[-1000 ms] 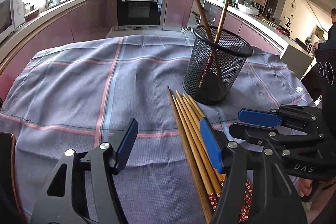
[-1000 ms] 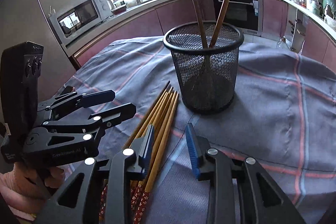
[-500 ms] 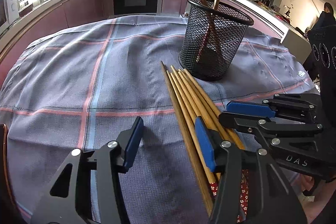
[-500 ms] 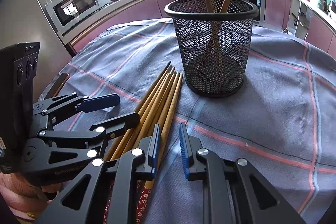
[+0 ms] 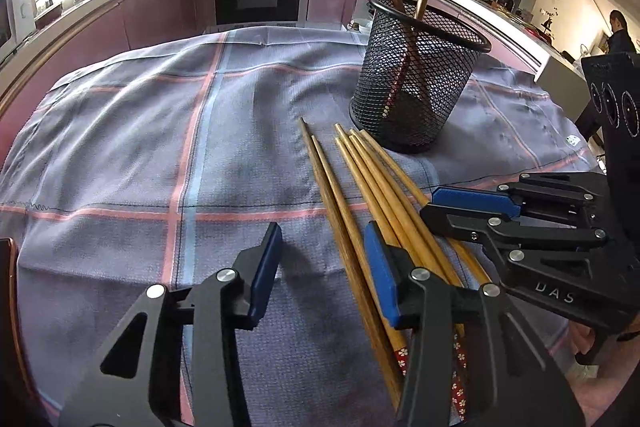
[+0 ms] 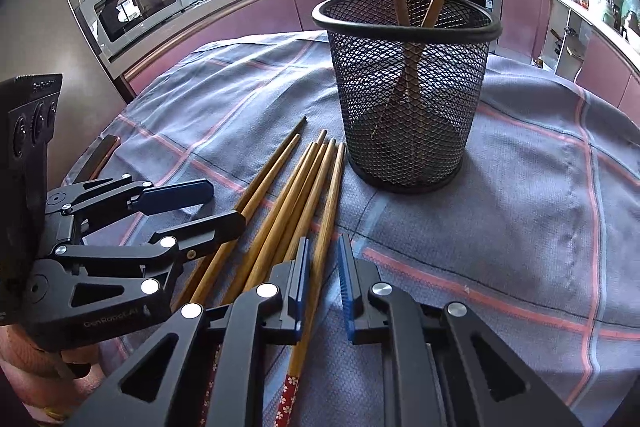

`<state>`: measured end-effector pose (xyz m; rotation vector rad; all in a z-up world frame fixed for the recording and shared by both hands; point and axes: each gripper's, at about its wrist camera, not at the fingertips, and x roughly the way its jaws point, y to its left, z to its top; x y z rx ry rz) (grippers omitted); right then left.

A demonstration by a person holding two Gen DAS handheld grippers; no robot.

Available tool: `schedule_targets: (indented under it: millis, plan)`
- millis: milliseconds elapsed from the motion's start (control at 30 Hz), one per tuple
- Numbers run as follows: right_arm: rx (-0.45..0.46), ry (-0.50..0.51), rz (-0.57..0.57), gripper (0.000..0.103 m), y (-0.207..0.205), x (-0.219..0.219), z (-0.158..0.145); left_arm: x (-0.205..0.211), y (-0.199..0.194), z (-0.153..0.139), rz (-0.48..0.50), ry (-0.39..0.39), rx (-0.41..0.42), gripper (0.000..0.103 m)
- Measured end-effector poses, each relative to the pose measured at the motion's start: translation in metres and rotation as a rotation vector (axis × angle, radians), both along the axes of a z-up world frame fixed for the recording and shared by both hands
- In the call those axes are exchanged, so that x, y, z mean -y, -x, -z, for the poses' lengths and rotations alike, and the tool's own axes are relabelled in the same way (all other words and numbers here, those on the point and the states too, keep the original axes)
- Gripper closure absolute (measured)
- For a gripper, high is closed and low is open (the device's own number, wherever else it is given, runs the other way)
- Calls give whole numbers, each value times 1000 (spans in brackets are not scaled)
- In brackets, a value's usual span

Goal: Organize utensils
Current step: 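Move both tools back down to the remaining chopstick bundle, then close the right tool on one chopstick while the left tool grasps another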

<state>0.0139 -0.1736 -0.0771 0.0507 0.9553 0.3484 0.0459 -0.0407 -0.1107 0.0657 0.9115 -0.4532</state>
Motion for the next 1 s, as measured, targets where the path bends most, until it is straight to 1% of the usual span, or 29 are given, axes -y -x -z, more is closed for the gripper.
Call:
schedule_targets:
  millis: [100,367,467,700,800,867,900,933,967,1000]
  plan:
    - [-2,-12,2,90,1,2,1,-9,-3,0,2,38,-22,63]
    - [-3,-20,1,90,3,6,1,-16,-9,2,1,38,-32,65]
    - [-1,-16,-1,90,4,7,1,-13,-11,2,7,15,-25,65]
    - [7,4,-5,90,2,4,0,4,-17,3,19,-64,3,65]
    - [7,6,-5,91,-1,3,0,8,-20,3,15,-90,8,70]
    - [6,14,-7,92,-5,2,0,8,-21,3,11,-92,7,74]
    - [5,16,-7,92,-7,1,-1,8,-22,2,5,-87,3,76]
    - [3,17,-8,92,-8,0,-1,7,-23,2,4,-76,-4,82]
    - [4,19,-9,93,-9,0,-1,5,-23,2,-2,-65,-9,86]
    - [3,17,-6,93,-9,0,-1,4,-23,2,-6,-61,-11,87]
